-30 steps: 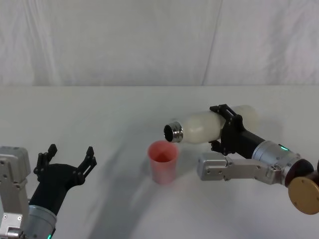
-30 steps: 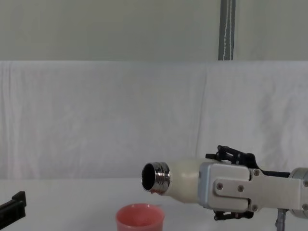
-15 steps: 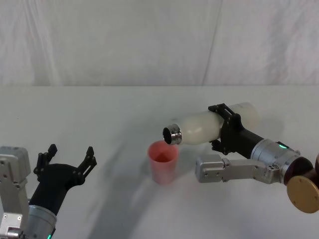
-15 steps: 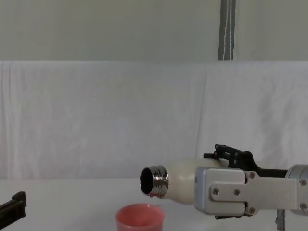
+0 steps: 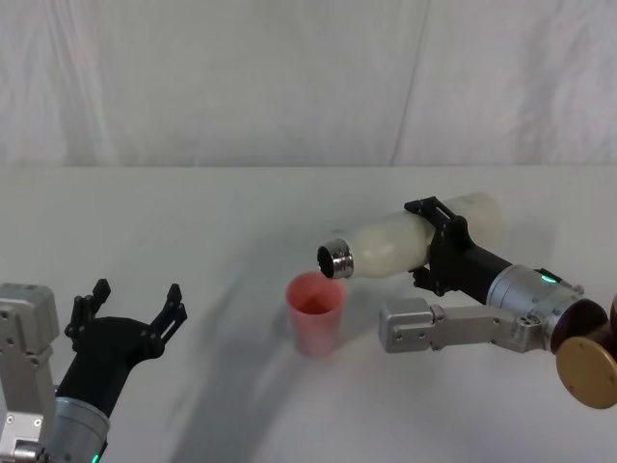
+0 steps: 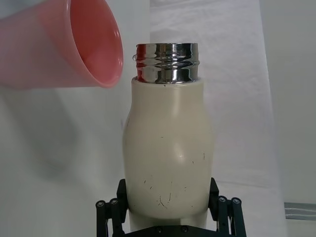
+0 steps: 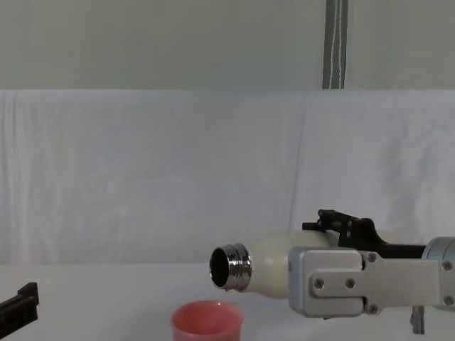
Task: Grasp the thermos with one hand and pour water into the cup lid.
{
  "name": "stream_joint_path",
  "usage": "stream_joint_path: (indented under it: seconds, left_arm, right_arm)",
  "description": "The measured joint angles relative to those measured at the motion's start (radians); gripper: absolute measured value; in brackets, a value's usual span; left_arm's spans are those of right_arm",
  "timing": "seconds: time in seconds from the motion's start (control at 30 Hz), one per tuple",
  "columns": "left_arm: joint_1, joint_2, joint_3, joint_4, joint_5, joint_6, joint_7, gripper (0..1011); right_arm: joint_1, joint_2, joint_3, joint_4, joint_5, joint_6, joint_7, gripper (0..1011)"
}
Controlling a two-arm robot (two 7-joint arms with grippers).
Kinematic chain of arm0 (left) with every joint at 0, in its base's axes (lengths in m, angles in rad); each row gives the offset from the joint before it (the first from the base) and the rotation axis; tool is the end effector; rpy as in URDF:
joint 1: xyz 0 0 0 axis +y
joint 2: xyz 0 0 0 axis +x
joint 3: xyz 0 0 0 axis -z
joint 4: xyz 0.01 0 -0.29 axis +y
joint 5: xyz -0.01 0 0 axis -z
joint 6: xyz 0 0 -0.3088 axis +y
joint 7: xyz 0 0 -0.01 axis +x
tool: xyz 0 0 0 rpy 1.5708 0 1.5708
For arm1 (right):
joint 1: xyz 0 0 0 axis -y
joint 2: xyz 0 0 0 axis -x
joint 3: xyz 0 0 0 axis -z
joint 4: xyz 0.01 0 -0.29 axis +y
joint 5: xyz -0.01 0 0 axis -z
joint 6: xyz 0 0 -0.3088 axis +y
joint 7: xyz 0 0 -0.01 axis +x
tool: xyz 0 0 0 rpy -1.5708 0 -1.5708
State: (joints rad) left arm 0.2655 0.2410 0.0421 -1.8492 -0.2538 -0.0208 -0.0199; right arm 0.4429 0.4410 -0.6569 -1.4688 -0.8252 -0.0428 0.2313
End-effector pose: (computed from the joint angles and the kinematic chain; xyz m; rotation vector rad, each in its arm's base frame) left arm 0.2530 0.0376 -0.2852 -0.0380 0.0140 1.4460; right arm 0.3984 0.0386 -0.2377 -0.8246 -1.2066 -0.6476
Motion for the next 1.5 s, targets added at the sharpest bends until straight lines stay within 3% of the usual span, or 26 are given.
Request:
stream_joint_path:
  seconds: [0.3,1.5]
  left_arm:
    - [0.000,0.000,0.000,0.000,0.000,0.000,0.000,1001]
    - [0.000,0.000,0.000,0.000,0.000,0.000,0.000,1001]
  right_arm:
    - [0.008,0.009,-0.007,-0.015,-0.026,0.012,0.007,951]
    - [0.024,0.019,-0.015,-0.034,-0.041,0.017,0.020,951]
